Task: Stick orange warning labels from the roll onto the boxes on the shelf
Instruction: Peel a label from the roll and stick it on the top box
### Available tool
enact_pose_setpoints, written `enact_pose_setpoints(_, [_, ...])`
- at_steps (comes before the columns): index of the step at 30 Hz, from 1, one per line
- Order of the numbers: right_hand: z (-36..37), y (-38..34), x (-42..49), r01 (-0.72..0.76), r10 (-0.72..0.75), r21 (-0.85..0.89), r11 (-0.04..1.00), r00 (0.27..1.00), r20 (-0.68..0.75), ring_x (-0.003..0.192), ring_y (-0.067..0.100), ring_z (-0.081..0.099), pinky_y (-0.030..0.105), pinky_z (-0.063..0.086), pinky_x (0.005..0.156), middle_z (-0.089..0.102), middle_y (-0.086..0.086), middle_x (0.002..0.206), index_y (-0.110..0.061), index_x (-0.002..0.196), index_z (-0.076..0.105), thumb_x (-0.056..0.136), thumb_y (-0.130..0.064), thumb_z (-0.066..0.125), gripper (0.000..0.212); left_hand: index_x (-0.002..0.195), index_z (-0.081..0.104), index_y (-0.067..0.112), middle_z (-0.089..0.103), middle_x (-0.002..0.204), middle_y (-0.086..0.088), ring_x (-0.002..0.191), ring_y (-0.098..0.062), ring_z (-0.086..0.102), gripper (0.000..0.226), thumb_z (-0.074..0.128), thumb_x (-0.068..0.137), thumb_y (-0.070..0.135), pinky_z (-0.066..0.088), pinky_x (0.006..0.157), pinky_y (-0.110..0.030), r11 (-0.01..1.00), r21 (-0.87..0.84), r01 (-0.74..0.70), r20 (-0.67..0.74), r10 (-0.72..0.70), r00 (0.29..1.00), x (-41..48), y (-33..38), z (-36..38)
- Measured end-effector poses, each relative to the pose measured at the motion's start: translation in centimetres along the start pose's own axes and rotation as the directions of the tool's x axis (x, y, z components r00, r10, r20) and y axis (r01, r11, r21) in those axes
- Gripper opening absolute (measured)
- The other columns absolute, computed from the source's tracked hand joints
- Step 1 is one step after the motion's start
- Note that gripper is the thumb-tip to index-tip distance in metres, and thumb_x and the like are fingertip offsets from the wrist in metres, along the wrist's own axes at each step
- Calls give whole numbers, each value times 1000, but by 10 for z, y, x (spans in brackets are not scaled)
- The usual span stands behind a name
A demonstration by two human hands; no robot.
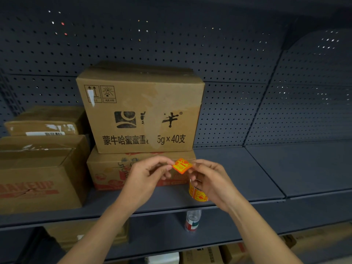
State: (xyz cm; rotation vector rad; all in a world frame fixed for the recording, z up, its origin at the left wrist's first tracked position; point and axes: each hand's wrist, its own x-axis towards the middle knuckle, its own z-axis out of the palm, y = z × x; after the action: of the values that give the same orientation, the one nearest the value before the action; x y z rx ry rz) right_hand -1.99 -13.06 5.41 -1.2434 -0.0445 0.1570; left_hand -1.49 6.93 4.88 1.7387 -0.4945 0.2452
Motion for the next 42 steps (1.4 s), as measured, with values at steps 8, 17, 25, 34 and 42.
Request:
enact_pose_setpoints(8, [-3,-7,2,-69,68,64,996,998,7,72,18,56,28,43,59,62,12,83,-5,90,66,91,-26,58,22,93,76,14,70,95,12,73,-14,66,23,64,91,-5,54,68,-22,965,185,-186,82,173,981,6,6,-3])
enact_pose_setpoints(17, [-8,-9,3,57,-63,-253,966,998,-16,70,19,54,36,45,66,64,11,78,-12,86,78,86,-12,74,4,98,75,16,69,100,14,76,-14,66,23,62,93,-2,54,71,-23,942,236,-241,123,217,968,11,9,-8])
enact_pose_setpoints(25, [-8,-18,7,184,-229,-418,889,972,-60,62,8,61,17,49,59,72,12,74,-8,90,78,84,-7,75,6,105,75,23,68,99,16,84,-15,67,25,62,94,4,57,75,-33,926,299,-231,125,202,971,20,18,-12])
enact_pose_setpoints(34, [-5,-64,30,395,-491,-495,774,868,-76,73,6,67,14,53,68,74,-2,78,-20,82,74,85,-8,75,13,118,70,16,67,105,12,105,0,57,27,61,92,12,46,97,-23,724,601,-339,-12,432,902,60,61,-18])
enact_pose_setpoints(42, [8,-103,58,511,-591,-472,718,806,-27,80,11,64,17,54,72,70,5,85,-15,86,70,90,-6,70,10,137,57,15,50,147,-8,148,-28,27,50,60,94,40,12,124,-49,520,822,-234,-19,435,900,119,89,-16])
